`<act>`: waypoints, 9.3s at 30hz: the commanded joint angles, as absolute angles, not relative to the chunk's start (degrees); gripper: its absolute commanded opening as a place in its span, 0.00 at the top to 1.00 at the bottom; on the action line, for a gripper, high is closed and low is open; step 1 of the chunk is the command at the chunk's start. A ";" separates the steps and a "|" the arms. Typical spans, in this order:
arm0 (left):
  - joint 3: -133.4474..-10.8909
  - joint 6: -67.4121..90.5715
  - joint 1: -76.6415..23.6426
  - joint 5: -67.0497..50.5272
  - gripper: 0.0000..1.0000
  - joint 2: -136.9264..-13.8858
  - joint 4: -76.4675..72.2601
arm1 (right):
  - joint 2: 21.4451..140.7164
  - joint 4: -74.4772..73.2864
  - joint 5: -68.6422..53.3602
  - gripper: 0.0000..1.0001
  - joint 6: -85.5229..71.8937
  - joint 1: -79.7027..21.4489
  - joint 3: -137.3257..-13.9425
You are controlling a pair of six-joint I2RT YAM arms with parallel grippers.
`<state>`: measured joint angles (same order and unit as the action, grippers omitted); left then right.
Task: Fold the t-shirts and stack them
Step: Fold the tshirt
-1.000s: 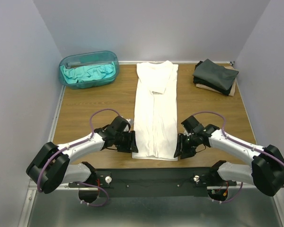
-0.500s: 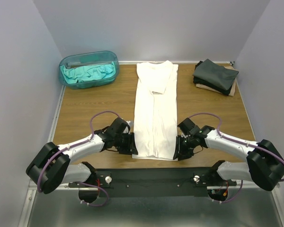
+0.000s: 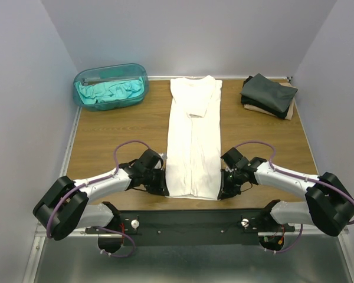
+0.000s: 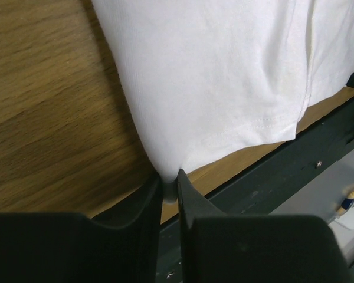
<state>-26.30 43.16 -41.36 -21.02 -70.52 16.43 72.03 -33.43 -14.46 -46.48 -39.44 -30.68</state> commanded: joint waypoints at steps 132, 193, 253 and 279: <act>-54.32 26.28 -22.59 -21.18 0.42 -99.23 7.82 | 98.26 -28.22 -1.67 0.44 -30.85 -22.15 -62.05; -50.61 36.14 -36.57 -16.35 0.34 -72.94 24.88 | 78.56 -42.91 3.59 0.34 -37.19 -34.28 -62.92; -52.38 32.61 -26.54 -9.93 0.47 -99.05 12.39 | 138.43 -12.30 -18.55 0.95 -6.77 -27.25 -108.72; -62.11 29.89 -26.54 -7.91 0.44 -97.03 17.31 | 133.25 -12.30 -12.30 0.27 -8.00 -26.98 -109.16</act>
